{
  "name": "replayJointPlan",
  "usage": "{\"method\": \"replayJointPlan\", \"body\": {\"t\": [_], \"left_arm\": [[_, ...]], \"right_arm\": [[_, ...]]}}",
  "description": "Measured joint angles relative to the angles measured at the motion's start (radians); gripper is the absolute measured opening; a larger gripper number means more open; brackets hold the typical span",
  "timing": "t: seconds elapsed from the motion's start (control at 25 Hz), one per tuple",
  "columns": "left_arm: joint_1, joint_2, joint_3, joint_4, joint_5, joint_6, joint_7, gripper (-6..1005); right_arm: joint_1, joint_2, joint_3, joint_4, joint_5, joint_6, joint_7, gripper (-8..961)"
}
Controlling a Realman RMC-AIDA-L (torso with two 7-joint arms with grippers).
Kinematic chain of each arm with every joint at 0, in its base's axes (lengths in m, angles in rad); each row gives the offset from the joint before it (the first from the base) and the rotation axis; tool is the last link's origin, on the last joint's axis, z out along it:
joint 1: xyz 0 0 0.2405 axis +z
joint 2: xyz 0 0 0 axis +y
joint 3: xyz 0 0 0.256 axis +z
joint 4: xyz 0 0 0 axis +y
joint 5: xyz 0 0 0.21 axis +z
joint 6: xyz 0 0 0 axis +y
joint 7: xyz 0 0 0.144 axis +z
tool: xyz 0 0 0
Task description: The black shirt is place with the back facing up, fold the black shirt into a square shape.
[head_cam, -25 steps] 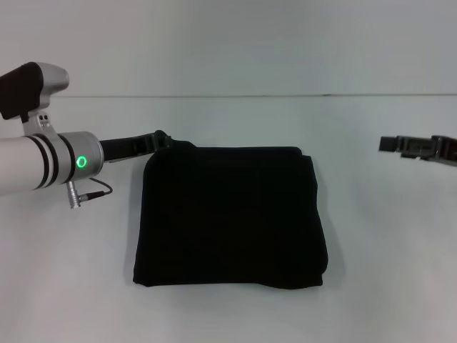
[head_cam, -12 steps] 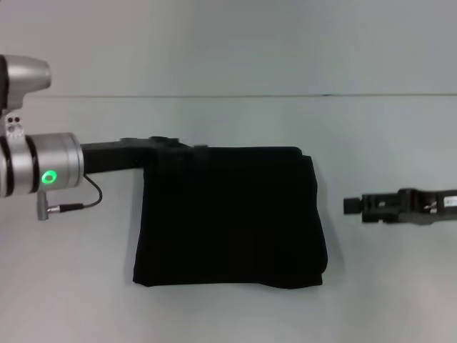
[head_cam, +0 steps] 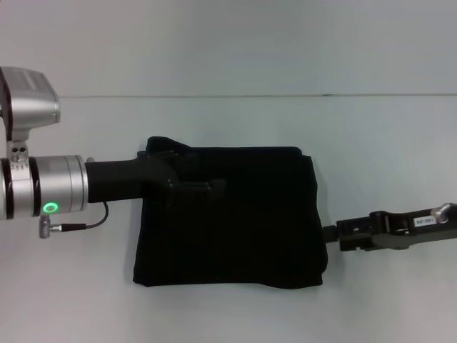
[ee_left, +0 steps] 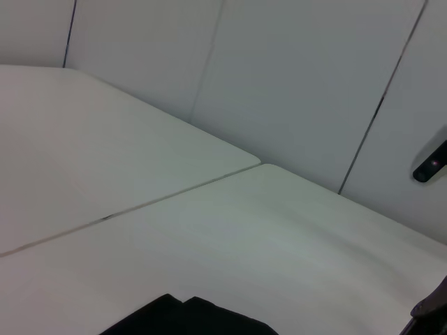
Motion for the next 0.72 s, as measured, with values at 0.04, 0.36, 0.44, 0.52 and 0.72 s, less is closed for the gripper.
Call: {"method": "replayJointPlan", "body": {"t": [0.04, 0.36, 0.44, 0.52, 0.72], "left_arm": [[0.0, 0.0, 0.0, -0.003, 0.0, -0.002, 0.001, 892], [0.0, 0.001, -0.004, -0.013, -0.001, -0.009, 0.012, 892], [0.001, 0.002, -0.004, -0.013, -0.001, -0.009, 0.012, 892], [0.001, 0.002, -0.005, -0.013, -0.001, -0.009, 0.012, 893], [0.001, 0.002, -0.008, -0.013, -0.001, -0.009, 0.014, 893]], "right_arm": [[0.002, 0.006, 0.0, 0.001, -0.002, 0.006, 0.002, 736], [0.009, 0.033, 0.0, 0.003, -0.003, 0.046, 0.005, 724], [0.01, 0.038, -0.001, 0.01, -0.003, 0.06, 0.01, 715], [0.011, 0.04, -0.005, 0.018, -0.003, 0.074, 0.016, 706], [0.006, 0.042, -0.01, 0.025, -0.001, 0.093, 0.012, 574]]}}
